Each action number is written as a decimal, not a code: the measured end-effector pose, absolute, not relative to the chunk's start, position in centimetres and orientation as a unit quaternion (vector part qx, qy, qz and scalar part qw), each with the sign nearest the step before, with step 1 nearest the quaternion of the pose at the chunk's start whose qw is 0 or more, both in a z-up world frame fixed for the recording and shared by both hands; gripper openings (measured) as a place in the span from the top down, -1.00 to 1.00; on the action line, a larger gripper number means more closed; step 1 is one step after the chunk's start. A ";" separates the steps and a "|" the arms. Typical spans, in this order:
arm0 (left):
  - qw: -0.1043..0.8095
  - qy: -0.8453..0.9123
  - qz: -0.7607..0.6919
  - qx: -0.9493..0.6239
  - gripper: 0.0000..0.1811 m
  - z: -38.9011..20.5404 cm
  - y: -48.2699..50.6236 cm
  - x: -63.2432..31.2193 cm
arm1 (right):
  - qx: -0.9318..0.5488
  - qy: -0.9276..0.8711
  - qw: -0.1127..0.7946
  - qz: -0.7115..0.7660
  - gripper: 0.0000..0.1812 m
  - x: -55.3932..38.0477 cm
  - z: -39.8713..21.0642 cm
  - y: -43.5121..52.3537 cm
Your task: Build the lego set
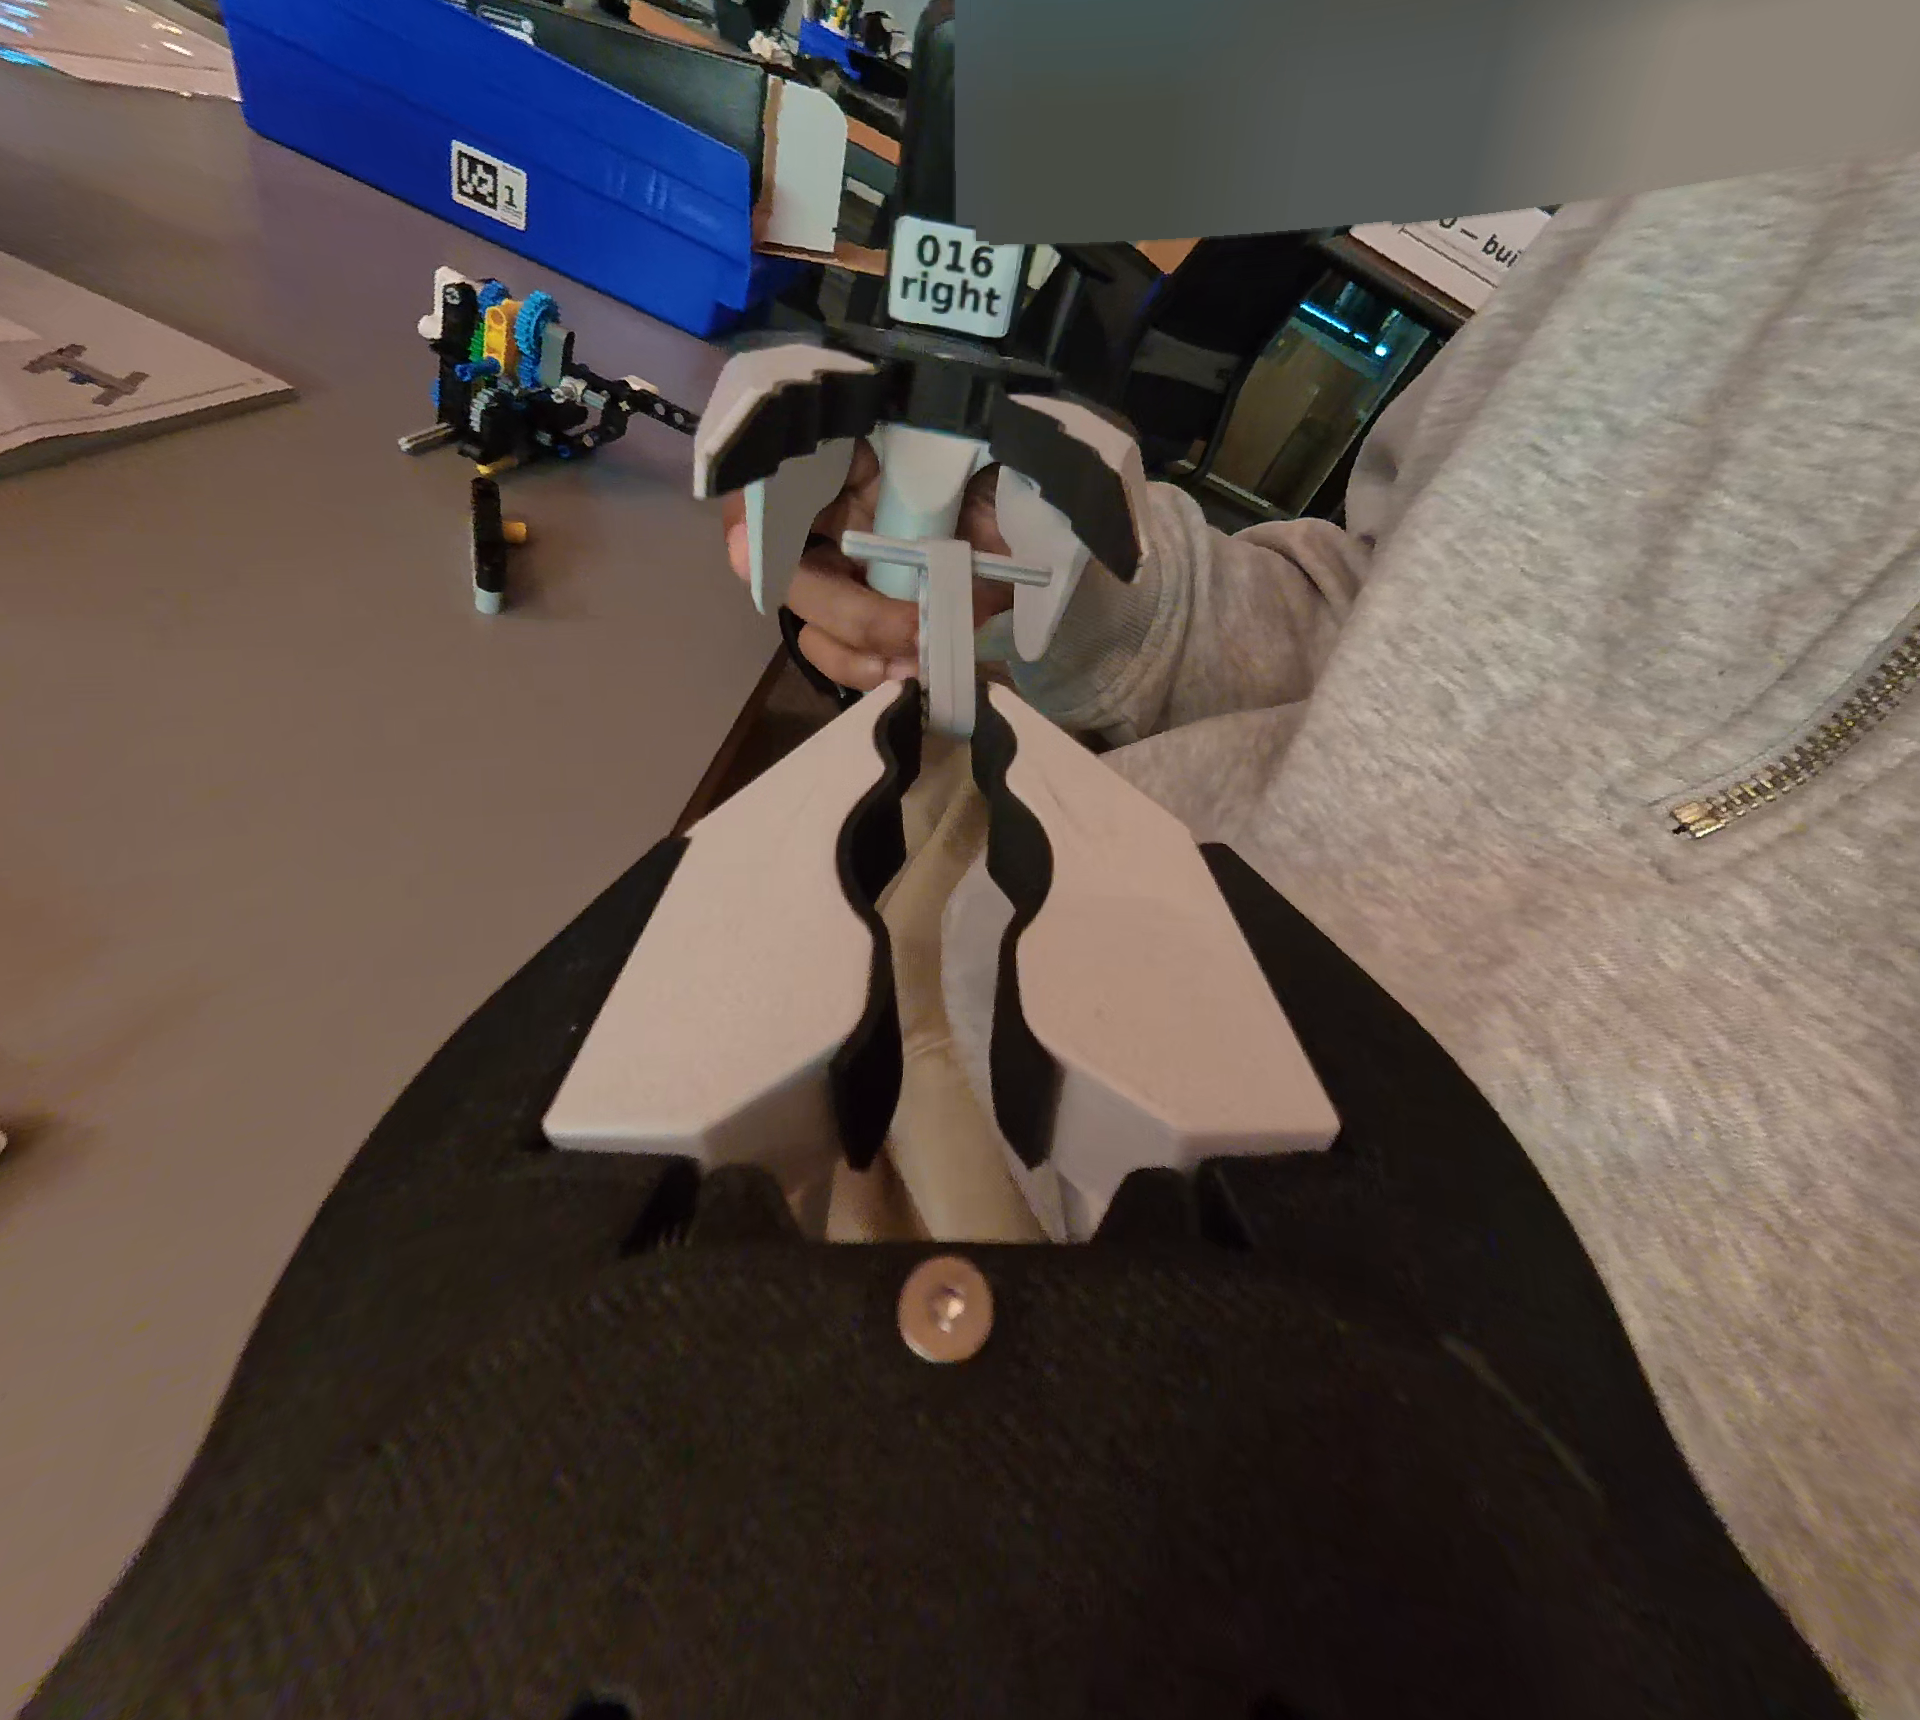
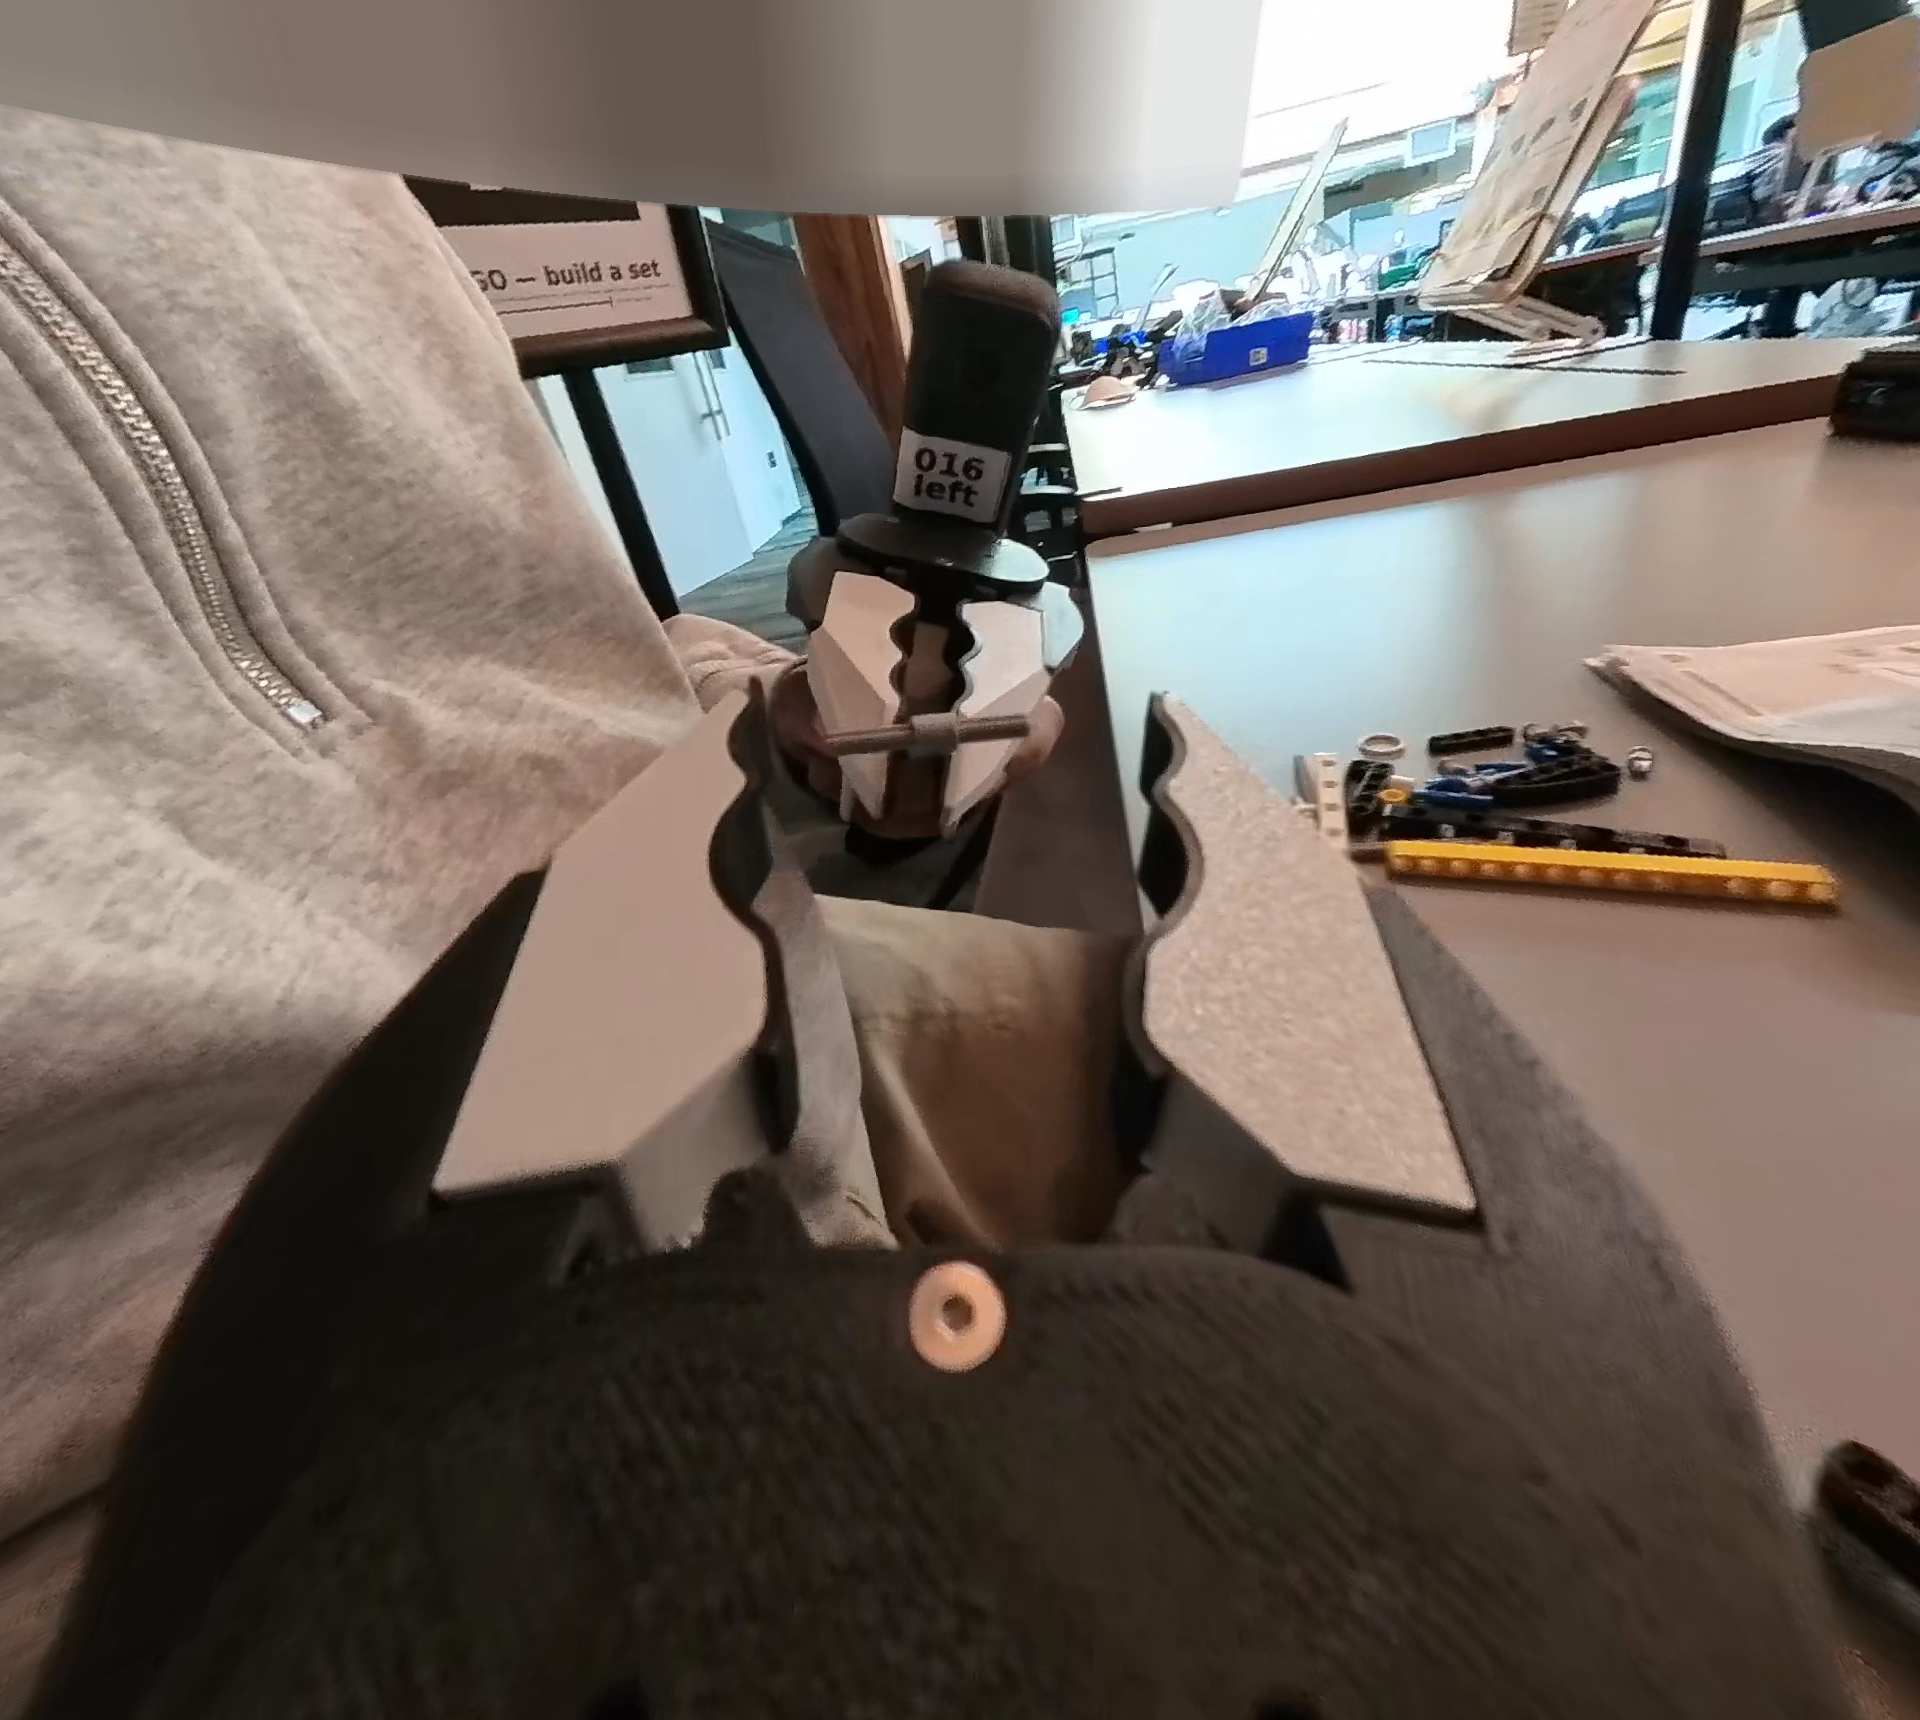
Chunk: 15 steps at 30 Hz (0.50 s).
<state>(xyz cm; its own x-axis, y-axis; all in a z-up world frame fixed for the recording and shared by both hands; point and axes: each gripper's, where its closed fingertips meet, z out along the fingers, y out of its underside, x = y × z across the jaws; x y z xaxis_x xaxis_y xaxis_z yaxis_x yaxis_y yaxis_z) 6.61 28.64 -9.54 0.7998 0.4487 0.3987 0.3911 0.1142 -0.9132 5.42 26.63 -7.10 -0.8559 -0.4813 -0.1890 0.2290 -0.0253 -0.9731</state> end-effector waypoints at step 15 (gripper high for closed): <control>0.688 -0.289 0.000 -0.666 0.94 -8.9 29.3 7.5 | -0.134 0.636 0.290 -0.702 0.55 7.3 -6.7 27.2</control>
<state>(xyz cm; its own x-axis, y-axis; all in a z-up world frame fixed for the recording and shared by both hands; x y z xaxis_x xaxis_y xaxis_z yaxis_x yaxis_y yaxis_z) 7.55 29.33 -8.91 0.8328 0.3847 0.3980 0.3852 0.1136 -0.9158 7.33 27.24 -6.72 -0.7958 -0.5781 -0.1805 0.2363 -0.0220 -0.9714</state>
